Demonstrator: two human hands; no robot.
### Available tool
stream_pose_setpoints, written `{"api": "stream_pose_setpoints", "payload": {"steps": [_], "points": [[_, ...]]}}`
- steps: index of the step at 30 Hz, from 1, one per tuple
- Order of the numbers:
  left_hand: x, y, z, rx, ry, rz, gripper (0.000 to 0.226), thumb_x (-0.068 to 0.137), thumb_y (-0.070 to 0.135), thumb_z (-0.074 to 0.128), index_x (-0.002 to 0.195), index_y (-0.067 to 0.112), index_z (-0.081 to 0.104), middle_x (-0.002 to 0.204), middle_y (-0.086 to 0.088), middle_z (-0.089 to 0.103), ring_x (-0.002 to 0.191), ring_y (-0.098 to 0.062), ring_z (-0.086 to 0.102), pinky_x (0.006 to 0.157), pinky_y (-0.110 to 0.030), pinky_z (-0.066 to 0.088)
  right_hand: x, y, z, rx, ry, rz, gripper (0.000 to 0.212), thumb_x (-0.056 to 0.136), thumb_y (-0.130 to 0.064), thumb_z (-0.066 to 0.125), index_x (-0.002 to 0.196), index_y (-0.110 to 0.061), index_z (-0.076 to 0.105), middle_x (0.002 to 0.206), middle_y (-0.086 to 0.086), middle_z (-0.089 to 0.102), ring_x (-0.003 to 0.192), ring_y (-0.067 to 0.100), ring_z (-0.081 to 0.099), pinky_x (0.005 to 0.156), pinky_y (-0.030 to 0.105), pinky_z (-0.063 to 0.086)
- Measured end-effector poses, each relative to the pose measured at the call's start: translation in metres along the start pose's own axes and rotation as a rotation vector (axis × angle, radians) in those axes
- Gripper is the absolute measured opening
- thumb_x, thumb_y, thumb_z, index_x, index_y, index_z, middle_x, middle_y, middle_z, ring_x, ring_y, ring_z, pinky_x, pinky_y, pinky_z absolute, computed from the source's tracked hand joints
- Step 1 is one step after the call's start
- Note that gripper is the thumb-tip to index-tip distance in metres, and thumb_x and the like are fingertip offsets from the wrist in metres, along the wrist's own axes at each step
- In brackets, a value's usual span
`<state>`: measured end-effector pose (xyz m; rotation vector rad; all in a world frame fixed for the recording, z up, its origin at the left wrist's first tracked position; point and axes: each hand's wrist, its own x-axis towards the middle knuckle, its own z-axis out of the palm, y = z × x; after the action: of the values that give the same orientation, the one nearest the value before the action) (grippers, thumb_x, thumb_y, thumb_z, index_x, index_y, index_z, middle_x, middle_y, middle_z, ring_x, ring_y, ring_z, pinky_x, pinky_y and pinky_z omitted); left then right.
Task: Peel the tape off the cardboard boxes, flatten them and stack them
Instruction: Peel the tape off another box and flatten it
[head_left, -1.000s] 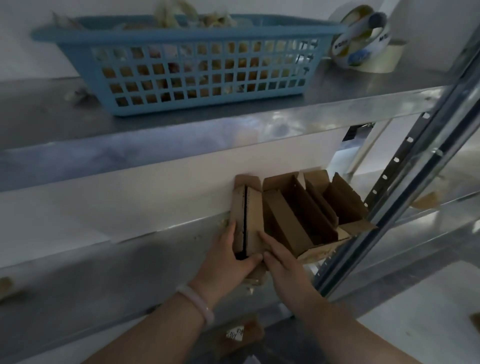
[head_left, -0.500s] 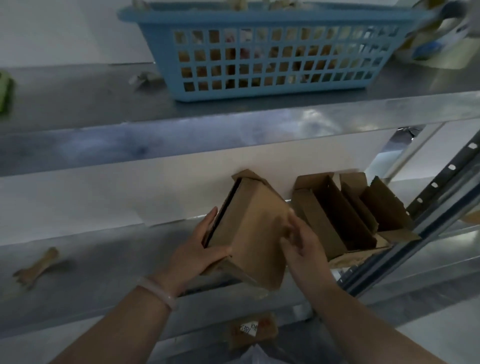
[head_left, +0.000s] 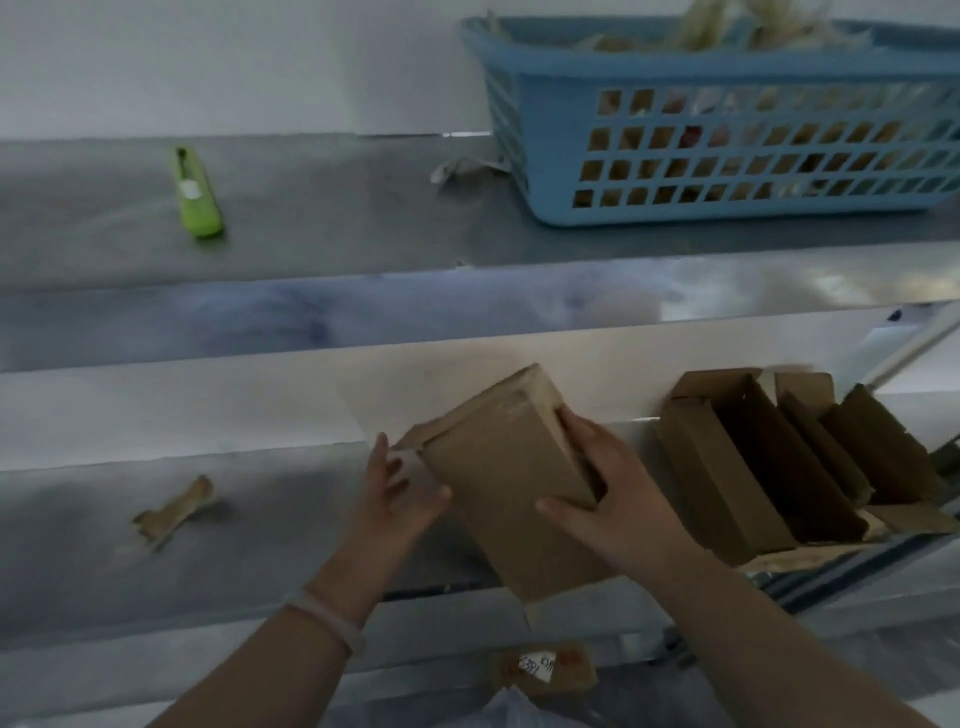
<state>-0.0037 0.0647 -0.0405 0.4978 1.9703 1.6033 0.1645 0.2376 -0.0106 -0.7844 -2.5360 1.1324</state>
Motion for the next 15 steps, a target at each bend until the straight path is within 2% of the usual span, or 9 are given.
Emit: {"api": "stream_pose_setpoints", "payload": {"steps": [2,3,5,7,9,10,12,13,15], "points": [[0.004,0.004,-0.019,0.114,0.208,0.115,0.1,0.07,0.049,0.077,0.148,0.031,0.017,0.146,-0.001,0.033,0.129,-0.017,0.039,0.101,-0.04,0.04,0.01,-0.016,0.003,-0.179,-0.094,-0.098,0.092,0.076,-0.061,0.066,0.141,-0.064,0.001,0.154,-0.022,0.016,0.135,0.009,0.029,0.111,0.038,0.033],[0.004,0.007,-0.03,0.186,0.239,0.203,0.096,0.069,0.06,0.072,0.146,0.033,0.022,0.144,0.004,0.034,0.128,-0.014,0.039,0.102,-0.037,0.038,0.014,-0.026,0.005,-0.289,-0.143,-0.149,0.093,0.077,-0.063,0.063,0.142,-0.063,-0.003,0.157,-0.021,0.012,0.138,0.012,0.026,0.113,0.038,0.03],[0.004,0.013,-0.046,0.314,0.194,0.344,0.073,0.07,0.067,0.059,0.135,0.042,0.039,0.134,0.017,0.043,0.124,-0.006,0.042,0.101,-0.029,0.037,0.022,-0.045,0.013,-0.508,-0.18,-0.259,0.091,0.08,-0.065,0.056,0.144,-0.058,-0.008,0.16,-0.014,0.007,0.139,0.016,0.023,0.113,0.038,0.025],[0.002,0.018,-0.058,0.342,0.114,0.389,0.051,0.074,0.065,0.053,0.12,0.043,0.054,0.121,0.022,0.055,0.112,0.0,0.052,0.094,-0.023,0.045,0.03,-0.062,0.027,-0.63,-0.11,-0.384,0.086,0.079,-0.063,0.05,0.149,-0.05,0.0,0.159,-0.005,0.014,0.137,0.022,0.029,0.11,0.043,0.029],[0.002,0.017,-0.069,0.28,0.088,0.366,0.047,0.077,0.061,0.054,0.115,0.036,0.064,0.11,0.017,0.066,0.101,0.003,0.06,0.084,-0.02,0.051,0.041,-0.072,0.042,-0.661,-0.064,-0.446,0.083,0.075,-0.061,0.046,0.15,-0.041,0.018,0.154,0.003,0.029,0.131,0.029,0.04,0.103,0.047,0.038],[0.002,0.016,-0.074,0.27,0.09,0.33,0.04,0.077,0.058,0.057,0.11,0.038,0.065,0.104,0.019,0.069,0.096,0.004,0.062,0.08,-0.017,0.051,0.047,-0.073,0.05,-0.674,-0.081,-0.456,0.082,0.075,-0.061,0.045,0.15,-0.039,0.021,0.153,0.006,0.033,0.13,0.031,0.042,0.102,0.048,0.039],[0.004,0.003,-0.084,0.288,0.07,0.232,0.017,0.081,0.046,0.066,0.098,0.046,0.066,0.092,0.028,0.069,0.088,0.008,0.064,0.075,-0.013,0.05,0.059,-0.067,0.069,-0.741,-0.165,-0.464,0.082,0.076,-0.059,0.047,0.15,-0.039,0.018,0.155,0.008,0.03,0.135,0.033,0.038,0.107,0.051,0.034],[0.005,-0.006,-0.088,0.272,0.059,0.164,0.015,0.081,0.041,0.069,0.094,0.046,0.067,0.088,0.029,0.069,0.085,0.008,0.064,0.076,-0.016,0.051,0.062,-0.062,0.079,-0.777,-0.199,-0.467,0.083,0.076,-0.057,0.049,0.15,-0.039,0.016,0.156,0.008,0.029,0.138,0.034,0.037,0.11,0.052,0.03],[0.008,-0.022,-0.094,0.23,0.059,0.022,0.025,0.07,0.053,0.071,0.093,0.042,0.072,0.087,0.02,0.072,0.085,0.0,0.068,0.083,-0.033,0.055,0.064,-0.055,0.099,-0.845,-0.236,-0.467,0.085,0.074,-0.055,0.05,0.151,-0.035,0.019,0.154,0.01,0.033,0.137,0.037,0.038,0.11,0.055,0.028]]}}
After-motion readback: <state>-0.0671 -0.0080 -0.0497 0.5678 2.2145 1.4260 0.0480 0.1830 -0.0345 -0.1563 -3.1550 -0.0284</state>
